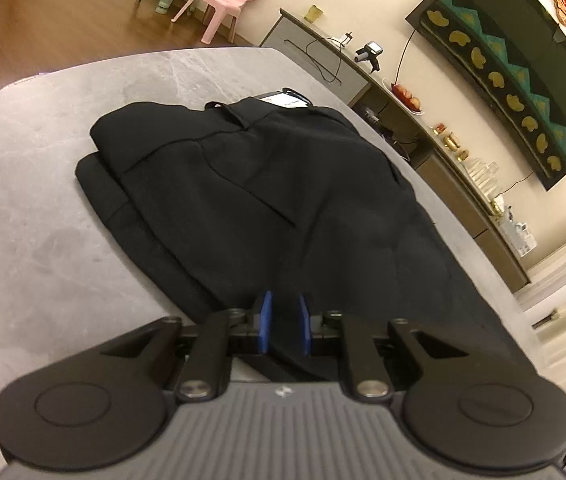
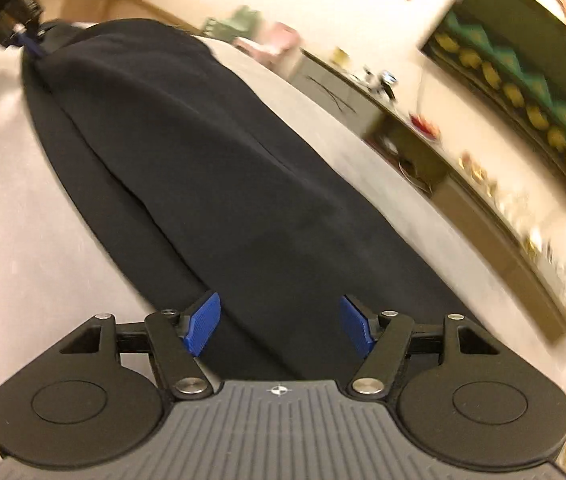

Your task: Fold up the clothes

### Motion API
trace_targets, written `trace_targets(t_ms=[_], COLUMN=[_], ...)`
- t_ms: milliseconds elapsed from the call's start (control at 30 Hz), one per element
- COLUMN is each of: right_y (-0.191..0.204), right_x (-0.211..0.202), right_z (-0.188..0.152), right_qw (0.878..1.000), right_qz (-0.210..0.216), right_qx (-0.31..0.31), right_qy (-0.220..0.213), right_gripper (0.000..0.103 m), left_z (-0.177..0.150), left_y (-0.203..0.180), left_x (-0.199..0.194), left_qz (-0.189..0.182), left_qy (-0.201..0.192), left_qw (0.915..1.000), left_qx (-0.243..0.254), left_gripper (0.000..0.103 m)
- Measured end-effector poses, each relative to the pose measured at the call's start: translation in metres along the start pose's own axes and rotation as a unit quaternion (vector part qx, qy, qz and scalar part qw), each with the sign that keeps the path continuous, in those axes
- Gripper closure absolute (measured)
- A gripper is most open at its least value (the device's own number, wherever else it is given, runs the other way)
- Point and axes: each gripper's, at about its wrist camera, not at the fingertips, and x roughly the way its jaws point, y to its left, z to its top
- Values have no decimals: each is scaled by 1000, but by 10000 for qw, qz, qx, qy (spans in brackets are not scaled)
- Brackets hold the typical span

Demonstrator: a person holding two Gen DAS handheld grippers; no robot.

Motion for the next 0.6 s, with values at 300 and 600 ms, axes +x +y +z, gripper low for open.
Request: trace_targets(t_ms=[300, 600], right_y=[28, 47], right_x=[-2, 12], right_z=[25, 41], right_qw=[9945, 9796], right_qz=[91, 21], right_qx=[-1020, -1996], right_qy=[-224, 244], right_gripper=[39, 103], left_z=[-2, -1], left_y=[-2, 0], left_x=[1, 2], left_qz=[-16, -131], left_qy=[-15, 55], left_qw=[9999, 9999], left_qx=[114, 75], left_gripper=[89, 89])
